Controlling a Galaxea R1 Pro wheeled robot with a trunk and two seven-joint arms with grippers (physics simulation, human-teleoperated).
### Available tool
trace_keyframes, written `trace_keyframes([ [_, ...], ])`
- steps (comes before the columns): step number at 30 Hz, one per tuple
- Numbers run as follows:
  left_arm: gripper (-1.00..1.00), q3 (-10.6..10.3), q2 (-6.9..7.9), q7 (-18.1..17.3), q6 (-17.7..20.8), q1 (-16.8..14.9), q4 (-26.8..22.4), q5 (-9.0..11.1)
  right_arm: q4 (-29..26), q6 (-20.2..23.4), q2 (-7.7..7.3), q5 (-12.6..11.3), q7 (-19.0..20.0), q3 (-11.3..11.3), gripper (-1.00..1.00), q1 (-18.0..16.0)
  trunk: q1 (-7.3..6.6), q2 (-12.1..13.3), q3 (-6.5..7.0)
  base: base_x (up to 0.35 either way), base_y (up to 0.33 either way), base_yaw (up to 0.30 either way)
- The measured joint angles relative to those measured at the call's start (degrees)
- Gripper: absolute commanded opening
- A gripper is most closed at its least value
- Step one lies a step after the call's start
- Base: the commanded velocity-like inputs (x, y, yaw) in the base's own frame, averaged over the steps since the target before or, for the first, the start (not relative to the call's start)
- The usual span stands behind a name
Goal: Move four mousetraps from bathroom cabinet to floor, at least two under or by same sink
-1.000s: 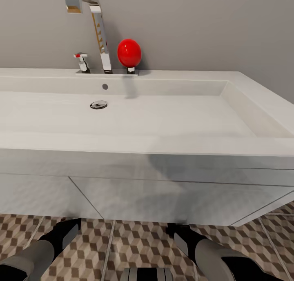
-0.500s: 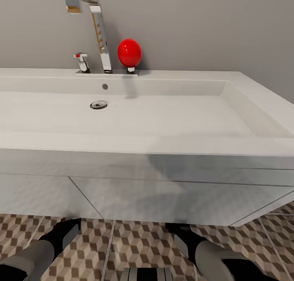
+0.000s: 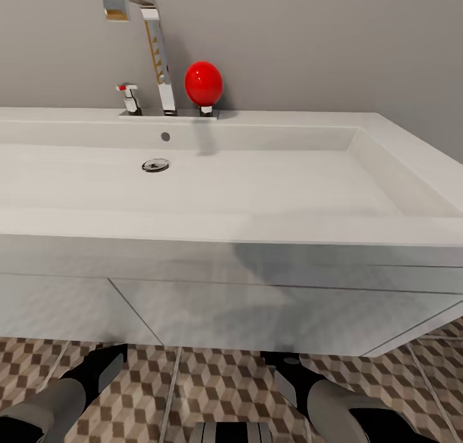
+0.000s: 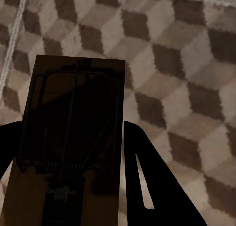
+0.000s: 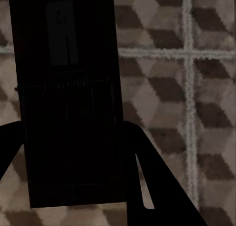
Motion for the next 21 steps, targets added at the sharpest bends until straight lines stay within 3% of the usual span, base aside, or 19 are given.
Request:
trace_keyframes([
  [21, -1.0, -0.07, 0.0, -0.02, -0.11, -0.03, 0.08, 0.0, 0.1, -0.67, 0.0, -0.01, 0.0, 0.12, -1.0, 0.0, 0.0, 0.0, 0.0, 0.0, 0.0, 0.0],
])
